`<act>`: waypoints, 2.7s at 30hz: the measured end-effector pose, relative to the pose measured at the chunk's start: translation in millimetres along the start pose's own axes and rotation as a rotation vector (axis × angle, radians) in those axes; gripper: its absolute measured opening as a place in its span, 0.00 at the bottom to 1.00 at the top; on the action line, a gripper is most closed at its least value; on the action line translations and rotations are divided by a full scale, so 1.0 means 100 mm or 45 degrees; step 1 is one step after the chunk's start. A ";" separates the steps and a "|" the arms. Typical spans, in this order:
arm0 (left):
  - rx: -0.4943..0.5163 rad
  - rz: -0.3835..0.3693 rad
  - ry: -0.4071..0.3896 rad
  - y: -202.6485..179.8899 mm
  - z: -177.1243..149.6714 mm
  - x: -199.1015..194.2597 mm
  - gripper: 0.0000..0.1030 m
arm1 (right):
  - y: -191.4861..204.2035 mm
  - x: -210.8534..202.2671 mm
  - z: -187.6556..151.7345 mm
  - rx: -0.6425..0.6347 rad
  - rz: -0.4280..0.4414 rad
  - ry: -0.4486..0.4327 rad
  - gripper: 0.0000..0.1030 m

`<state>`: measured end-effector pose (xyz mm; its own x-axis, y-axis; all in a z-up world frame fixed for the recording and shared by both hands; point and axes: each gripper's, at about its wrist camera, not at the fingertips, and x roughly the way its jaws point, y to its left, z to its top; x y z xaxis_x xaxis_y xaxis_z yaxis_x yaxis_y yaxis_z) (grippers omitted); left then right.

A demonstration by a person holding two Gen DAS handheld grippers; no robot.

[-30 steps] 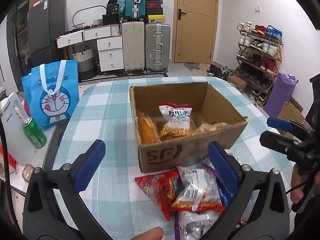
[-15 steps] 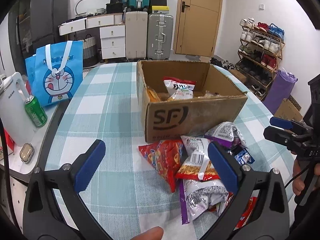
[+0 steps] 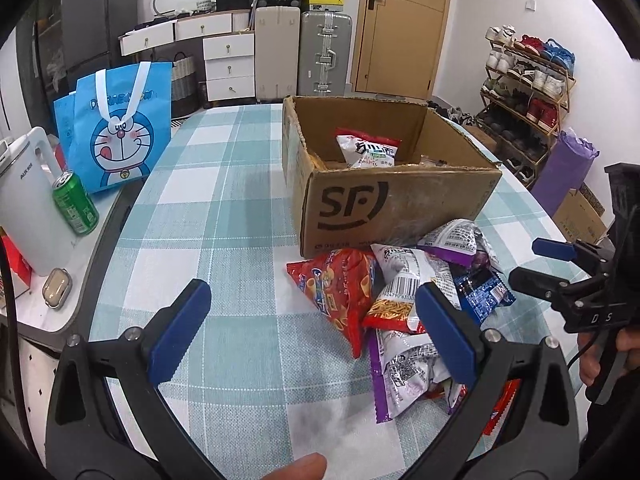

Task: Organize snacks
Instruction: 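Move both grippers back to the remaining snacks, right toward the blue packet, then grasp the blue packet with the right gripper while the left grasps the silver chip bag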

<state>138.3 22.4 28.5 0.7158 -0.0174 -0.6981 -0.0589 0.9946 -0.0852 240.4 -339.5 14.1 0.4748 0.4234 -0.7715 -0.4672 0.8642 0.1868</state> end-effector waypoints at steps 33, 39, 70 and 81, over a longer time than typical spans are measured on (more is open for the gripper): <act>0.161 0.046 0.096 -0.25 -0.12 0.19 0.99 | 0.24 0.50 -0.24 -0.165 -0.175 0.190 1.00; 0.175 0.047 0.107 -0.27 -0.13 0.21 0.99 | 0.34 0.52 -0.25 -0.202 -0.194 0.186 0.99; 0.244 -0.069 0.149 -0.37 -0.18 0.16 0.99 | 0.47 0.11 -0.28 -0.345 -0.016 0.100 0.41; 0.333 -0.146 0.206 -0.60 -0.31 0.22 0.99 | 0.39 -0.14 -0.19 -0.301 0.060 0.015 0.41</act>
<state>136.3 -40.5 -3.9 0.5864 -0.1257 -0.8002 0.2114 0.9774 0.0013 200.8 -316.8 21.0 0.4402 0.4573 -0.7728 -0.6510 0.7553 0.0761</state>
